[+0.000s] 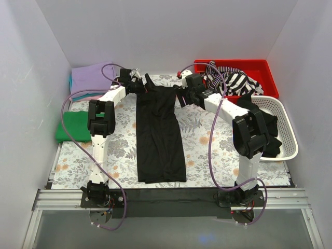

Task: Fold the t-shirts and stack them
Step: Fold the tshirt

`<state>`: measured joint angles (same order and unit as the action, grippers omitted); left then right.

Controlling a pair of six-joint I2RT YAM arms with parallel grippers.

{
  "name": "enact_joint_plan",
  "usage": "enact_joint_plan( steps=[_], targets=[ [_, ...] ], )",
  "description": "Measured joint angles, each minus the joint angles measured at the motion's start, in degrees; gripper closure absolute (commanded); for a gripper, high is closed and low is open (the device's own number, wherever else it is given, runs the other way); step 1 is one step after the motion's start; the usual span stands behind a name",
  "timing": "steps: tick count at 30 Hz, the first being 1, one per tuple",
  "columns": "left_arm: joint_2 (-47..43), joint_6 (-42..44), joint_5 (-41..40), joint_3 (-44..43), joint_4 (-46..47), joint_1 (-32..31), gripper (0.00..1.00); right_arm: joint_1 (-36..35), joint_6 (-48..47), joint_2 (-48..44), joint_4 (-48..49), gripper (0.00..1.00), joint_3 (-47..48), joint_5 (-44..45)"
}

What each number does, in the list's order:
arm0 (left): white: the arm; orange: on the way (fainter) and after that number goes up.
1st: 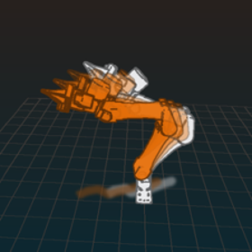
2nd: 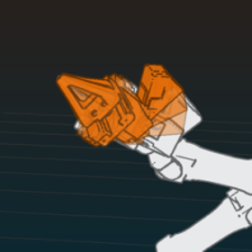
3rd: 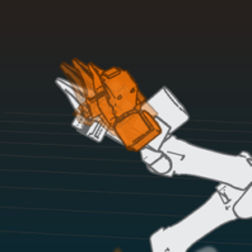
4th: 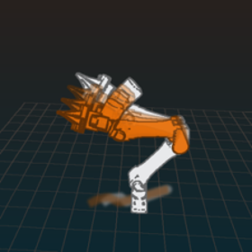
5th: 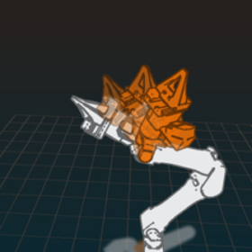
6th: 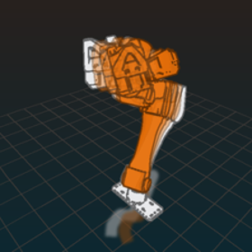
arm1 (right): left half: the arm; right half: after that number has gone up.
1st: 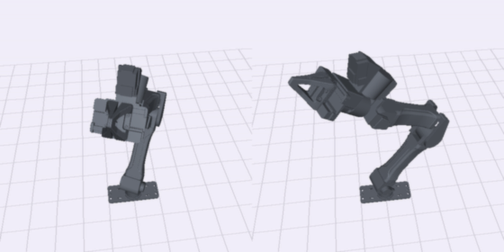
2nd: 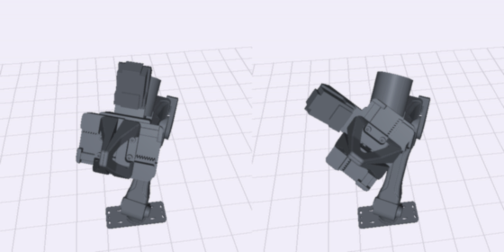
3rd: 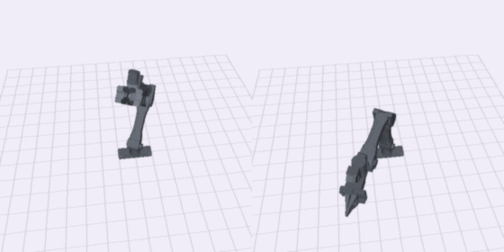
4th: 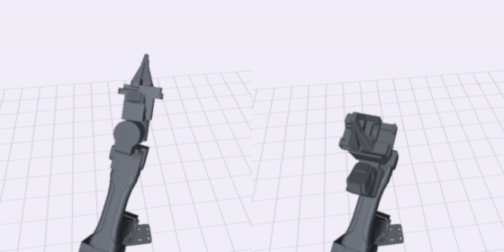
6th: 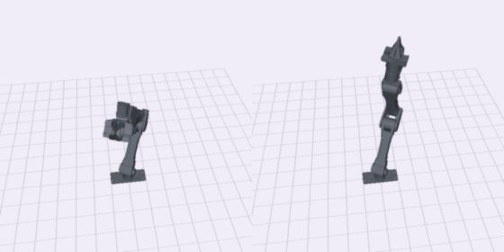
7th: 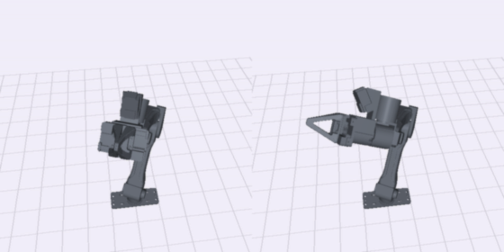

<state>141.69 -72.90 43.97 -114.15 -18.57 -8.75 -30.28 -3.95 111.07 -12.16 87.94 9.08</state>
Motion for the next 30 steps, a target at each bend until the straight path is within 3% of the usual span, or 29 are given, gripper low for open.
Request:
enact_joint_plan(
  steps=[3,4,7,16,26,30],
  targets=[
    [0.5,-0.04,1.27,-1.09,0.17,-0.7,0.05,0.94,0.66,-0.07,0.24,0.23,-2.51,-0.09],
    [0.5,-0.17,1.53,-1.18,0.22,-0.94,0.19,1.05,0.83,-0.11,0.31,0.24,-3.17,-0.24],
    [0.5,-0.33,1.51,-1.22,0.61,-1.53,0.35,1.05,1.38,-0.17,0.42,0.24,-4.52,-0.7],
    [0.5,0.22,-1.51,-0.87,0.98,-2.78,0.36,1.07,2.73,-0.37,0.94,0.24,-5.81,-3.08],
    [0.5,2.23,-8.66,-0.79,-0.76,-3.65,0.42,1.36,3.19,-0.37,1.88,0.24,-6.23,-4.94],
    [0.5,2.69,-10.73,-1.09,-0.72,-4.42,0.52,1.42,4.0,-0.37,1.92,0.24,-6.43,-5.44]
  ],
)
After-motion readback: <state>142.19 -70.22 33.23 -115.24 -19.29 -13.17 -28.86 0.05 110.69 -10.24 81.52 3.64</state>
